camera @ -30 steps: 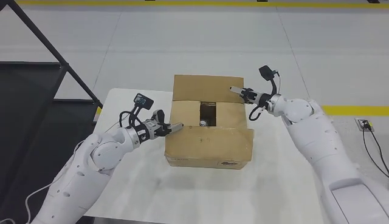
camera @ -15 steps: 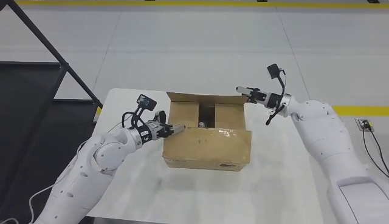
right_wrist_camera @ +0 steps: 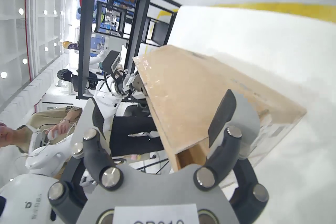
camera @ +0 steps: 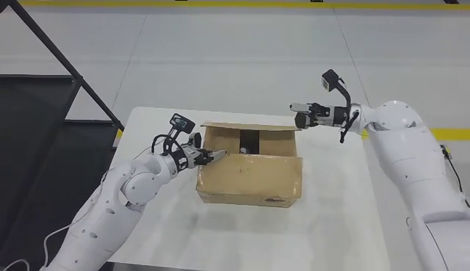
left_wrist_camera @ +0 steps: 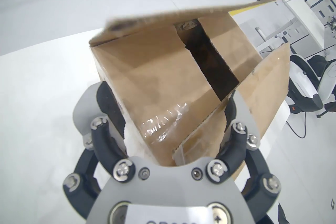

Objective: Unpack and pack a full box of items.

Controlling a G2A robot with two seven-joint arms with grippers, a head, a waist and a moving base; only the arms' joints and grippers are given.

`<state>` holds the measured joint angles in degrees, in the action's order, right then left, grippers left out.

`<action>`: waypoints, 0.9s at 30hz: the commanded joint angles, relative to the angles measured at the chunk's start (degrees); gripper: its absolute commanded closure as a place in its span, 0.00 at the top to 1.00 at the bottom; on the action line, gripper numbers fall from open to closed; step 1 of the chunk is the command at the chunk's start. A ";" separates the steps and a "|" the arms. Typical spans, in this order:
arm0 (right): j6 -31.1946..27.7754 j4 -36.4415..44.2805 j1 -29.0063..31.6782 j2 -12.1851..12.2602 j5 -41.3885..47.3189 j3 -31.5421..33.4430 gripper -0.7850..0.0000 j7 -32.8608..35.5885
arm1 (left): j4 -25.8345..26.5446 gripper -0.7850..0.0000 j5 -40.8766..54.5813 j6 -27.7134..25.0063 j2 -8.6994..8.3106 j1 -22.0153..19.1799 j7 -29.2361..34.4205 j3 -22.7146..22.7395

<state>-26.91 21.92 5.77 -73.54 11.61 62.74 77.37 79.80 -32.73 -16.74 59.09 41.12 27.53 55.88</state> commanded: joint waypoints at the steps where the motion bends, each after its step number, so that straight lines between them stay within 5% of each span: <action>1: 2.06 0.46 -0.01 -0.14 0.18 -0.47 1.00 2.06 | 0.03 1.00 -0.76 0.27 0.16 -0.01 -0.36 -0.22; 19: 4.43 8.90 5.39 -0.16 3.63 -2.25 1.00 4.43 | 1.18 1.00 -5.46 -3.73 0.06 2.65 -2.67 2.85; 27: 5.69 14.66 9.16 0.74 4.53 -0.96 1.00 0.39 | 0.50 1.00 -5.77 -5.74 0.31 2.39 -1.63 3.12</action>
<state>-21.58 36.04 14.63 -72.89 15.92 61.57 78.19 80.37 -38.47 -22.42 59.38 43.48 25.89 58.93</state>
